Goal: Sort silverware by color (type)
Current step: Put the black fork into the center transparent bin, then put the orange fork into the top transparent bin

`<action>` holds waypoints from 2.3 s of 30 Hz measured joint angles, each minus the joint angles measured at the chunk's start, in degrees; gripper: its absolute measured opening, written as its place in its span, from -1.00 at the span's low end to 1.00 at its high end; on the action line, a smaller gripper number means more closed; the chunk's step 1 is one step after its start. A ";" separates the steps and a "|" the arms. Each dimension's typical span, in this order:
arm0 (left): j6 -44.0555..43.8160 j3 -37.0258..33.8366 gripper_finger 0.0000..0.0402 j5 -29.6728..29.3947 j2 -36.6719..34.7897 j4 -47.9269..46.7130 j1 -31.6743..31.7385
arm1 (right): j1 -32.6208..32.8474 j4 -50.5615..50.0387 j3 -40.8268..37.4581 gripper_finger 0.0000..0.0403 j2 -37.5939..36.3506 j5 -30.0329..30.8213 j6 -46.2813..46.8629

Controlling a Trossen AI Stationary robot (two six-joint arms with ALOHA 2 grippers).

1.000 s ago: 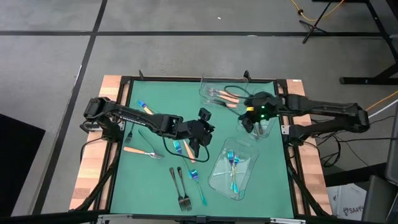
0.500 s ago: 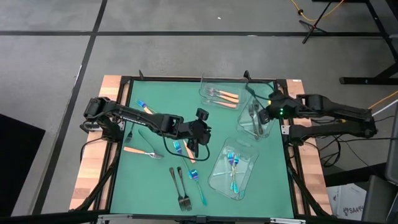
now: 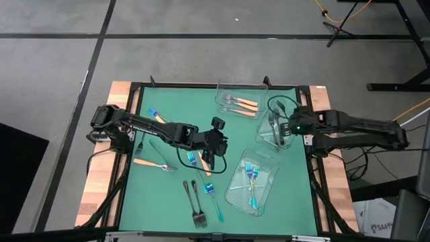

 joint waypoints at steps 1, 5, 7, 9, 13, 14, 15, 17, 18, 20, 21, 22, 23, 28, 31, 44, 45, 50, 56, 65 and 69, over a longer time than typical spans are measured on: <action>0.00 0.00 -0.76 0.00 0.00 -0.02 0.00 | -0.02 0.62 -1.16 -1.00 -0.05 0.07 0.65; 0.00 0.00 -0.76 0.02 0.00 0.00 0.00 | -0.07 6.55 -5.73 -1.00 0.00 0.35 1.68; 0.00 0.00 -0.76 0.00 0.00 0.00 0.00 | -0.07 9.37 -7.52 -1.00 -0.06 0.69 1.91; 0.00 0.00 -0.76 0.00 0.00 0.00 0.00 | -0.07 11.88 -9.23 -1.00 -0.05 0.91 2.95; 0.00 0.00 -0.76 0.00 0.01 0.00 0.00 | -0.07 16.60 -12.20 -1.00 0.40 0.92 3.79; 0.00 0.00 -0.76 0.00 0.02 0.00 0.00 | -0.07 18.04 -13.11 -1.00 0.57 0.92 4.32; 0.00 0.00 -0.76 0.00 0.02 0.00 0.00 | -0.07 19.34 -14.01 -1.00 0.74 0.85 4.56; 0.00 0.00 -0.76 0.00 0.02 0.00 0.00 | -0.07 21.61 -15.44 -1.00 0.83 0.88 4.72; 0.00 0.00 -0.76 0.00 0.02 0.00 0.00 | -0.07 22.41 -16.05 -1.00 0.83 0.90 4.85; 0.00 0.00 -0.76 0.02 0.02 0.00 0.00 | -0.07 23.78 -17.25 -1.00 0.85 0.90 5.34; 0.00 0.00 -0.76 0.00 0.02 0.00 0.00 | -0.07 24.25 -17.75 -1.00 0.85 0.88 5.91; 0.00 0.00 -0.76 0.01 0.02 0.00 0.00 | -0.07 24.48 -18.16 -1.00 0.85 0.90 6.09; 0.00 0.00 -0.76 0.00 0.02 0.00 0.00 | -0.07 24.60 -18.43 -1.00 0.81 0.96 6.09; 0.00 0.00 -0.76 0.00 0.02 0.00 0.00 | -0.07 25.06 -18.84 -0.99 0.76 1.02 6.10; 0.00 0.00 -0.76 0.00 0.02 0.00 0.00 | -0.07 25.18 -18.86 -0.96 0.79 0.99 6.10; -0.02 0.00 -0.76 0.00 0.04 0.00 0.00 | -0.07 25.37 -18.89 -0.75 0.79 0.94 6.12; -0.04 0.00 -0.76 0.00 0.04 0.00 0.00 | -0.07 25.37 -18.89 -0.74 0.79 0.96 6.12; -0.20 0.00 -0.76 0.00 0.04 0.00 0.00 | -0.07 25.31 -18.91 -0.73 0.81 0.96 6.12; -0.20 0.00 -0.76 0.00 0.04 0.00 0.00 | -0.07 25.27 -18.93 -0.72 0.81 0.94 6.12; -1.50 0.00 -0.76 0.00 0.07 0.00 0.00 | -0.07 25.22 -18.95 -0.72 0.81 0.93 6.12; -4.42 0.00 -0.76 -0.02 0.07 -0.12 0.23 | -0.05 25.22 -18.97 -0.72 0.81 0.92 6.12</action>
